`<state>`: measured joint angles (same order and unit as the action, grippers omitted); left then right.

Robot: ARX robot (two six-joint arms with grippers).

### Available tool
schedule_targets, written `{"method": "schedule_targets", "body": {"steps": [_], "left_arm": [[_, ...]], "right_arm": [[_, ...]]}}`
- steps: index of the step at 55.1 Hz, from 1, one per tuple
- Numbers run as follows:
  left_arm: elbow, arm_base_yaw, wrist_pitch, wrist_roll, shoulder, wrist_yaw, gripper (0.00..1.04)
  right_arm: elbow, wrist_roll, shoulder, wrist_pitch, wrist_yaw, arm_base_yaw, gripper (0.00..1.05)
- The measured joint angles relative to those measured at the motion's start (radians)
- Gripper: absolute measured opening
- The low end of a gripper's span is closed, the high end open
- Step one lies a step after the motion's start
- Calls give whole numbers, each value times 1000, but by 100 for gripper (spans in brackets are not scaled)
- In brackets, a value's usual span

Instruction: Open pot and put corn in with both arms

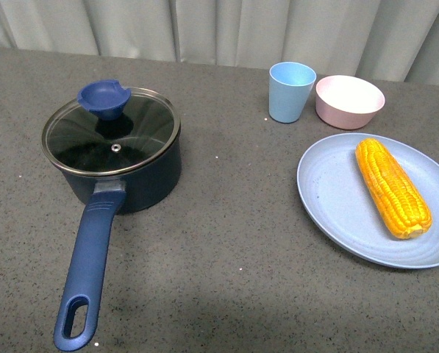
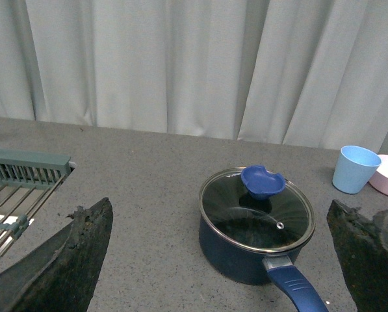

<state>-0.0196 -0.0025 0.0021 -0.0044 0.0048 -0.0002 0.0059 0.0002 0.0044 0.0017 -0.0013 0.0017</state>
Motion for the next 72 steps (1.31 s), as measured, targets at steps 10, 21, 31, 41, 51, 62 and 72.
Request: {"method": "schedule_targets", "body": {"steps": [10,21,31,41,51,62,72], "left_arm": [[0,0,0,0,0,0,98],[0,0,0,0,0,0,98],[0,0,0,0,0,0,98],[0,0,0,0,0,0,98],[0,0,0,0,0,0,98],[0,0,0,0,0,0,98],[0,0,0,0,0,0,98]], "right_arm": [[0,0,0,0,0,0,96],[0,0,0,0,0,0,96],[0,0,0,0,0,0,96],[0,0,0,0,0,0,96],[0,0,0,0,0,0,96],[0,0,0,0,0,0,96],[0,0,0,0,0,0,96]]}}
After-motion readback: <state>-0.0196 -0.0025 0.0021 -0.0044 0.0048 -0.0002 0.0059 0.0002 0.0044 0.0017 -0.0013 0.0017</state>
